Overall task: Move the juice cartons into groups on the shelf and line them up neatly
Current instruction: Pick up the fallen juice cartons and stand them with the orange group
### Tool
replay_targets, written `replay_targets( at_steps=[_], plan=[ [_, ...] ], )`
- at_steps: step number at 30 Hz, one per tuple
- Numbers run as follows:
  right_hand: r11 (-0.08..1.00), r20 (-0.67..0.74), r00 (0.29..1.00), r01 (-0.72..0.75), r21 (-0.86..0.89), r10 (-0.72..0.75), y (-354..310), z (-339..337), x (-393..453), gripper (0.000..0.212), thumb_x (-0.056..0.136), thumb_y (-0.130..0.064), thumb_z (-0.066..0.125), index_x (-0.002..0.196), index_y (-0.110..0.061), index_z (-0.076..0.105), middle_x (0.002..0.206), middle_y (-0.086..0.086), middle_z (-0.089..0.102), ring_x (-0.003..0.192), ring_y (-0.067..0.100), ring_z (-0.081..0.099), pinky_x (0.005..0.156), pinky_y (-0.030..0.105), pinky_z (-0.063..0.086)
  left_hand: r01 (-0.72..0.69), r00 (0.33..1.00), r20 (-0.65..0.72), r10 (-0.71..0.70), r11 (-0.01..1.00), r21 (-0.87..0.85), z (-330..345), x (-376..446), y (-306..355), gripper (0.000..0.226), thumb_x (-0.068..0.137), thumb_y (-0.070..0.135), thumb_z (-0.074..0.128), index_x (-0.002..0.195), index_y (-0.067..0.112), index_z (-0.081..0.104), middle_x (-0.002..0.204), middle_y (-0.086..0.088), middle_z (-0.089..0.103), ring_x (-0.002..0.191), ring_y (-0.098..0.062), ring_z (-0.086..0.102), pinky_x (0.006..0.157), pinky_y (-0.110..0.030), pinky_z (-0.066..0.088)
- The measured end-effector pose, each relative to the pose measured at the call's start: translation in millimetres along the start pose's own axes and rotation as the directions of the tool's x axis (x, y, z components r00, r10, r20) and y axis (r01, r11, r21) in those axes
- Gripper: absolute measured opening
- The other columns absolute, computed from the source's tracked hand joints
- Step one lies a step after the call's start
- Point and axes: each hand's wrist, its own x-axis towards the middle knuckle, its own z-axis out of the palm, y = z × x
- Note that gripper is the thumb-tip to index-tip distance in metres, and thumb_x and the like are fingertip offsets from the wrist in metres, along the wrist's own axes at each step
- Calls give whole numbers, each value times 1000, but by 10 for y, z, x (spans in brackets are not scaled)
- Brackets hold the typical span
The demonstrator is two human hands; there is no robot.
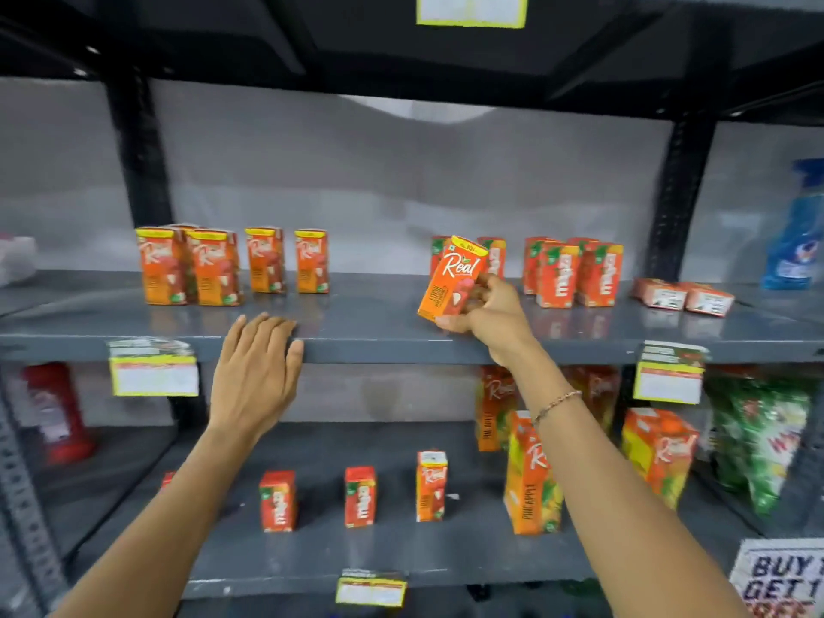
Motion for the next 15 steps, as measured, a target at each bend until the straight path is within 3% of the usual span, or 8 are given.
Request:
replay_targets(
  at_steps=[9,12,15],
  plan=[
    [995,84,997,8,-104,1,-156,1696,266,69,53,9,83,110,-13,53,86,-5,62,85,16,61,81,35,55,7,997,-73,-5,1000,29,-125,-15,-1129,40,98,30,28,95,9,62,95,-9,65,94,-32,59,105,-42,31],
    [981,60,998,16,-193,-5,-217,2047,394,66,56,7,82,114,-11,55,102,5,66,94,19,60,89,35,53,-40,997,-68,39,999,-6,-79,6,-1202,41,99,31,27,90,8,59,87,-10,62,83,-33,56,88,-39,36],
    [961,29,1000,4,-276,4,-238,2240,534,59,63,8,77,114,-13,56,117,9,65,103,20,58,94,35,50,-63,993,-104,63,998,4,-24,19,-1236,37,98,31,30,83,9,56,80,-9,58,73,-31,52,75,-36,32]
  ],
)
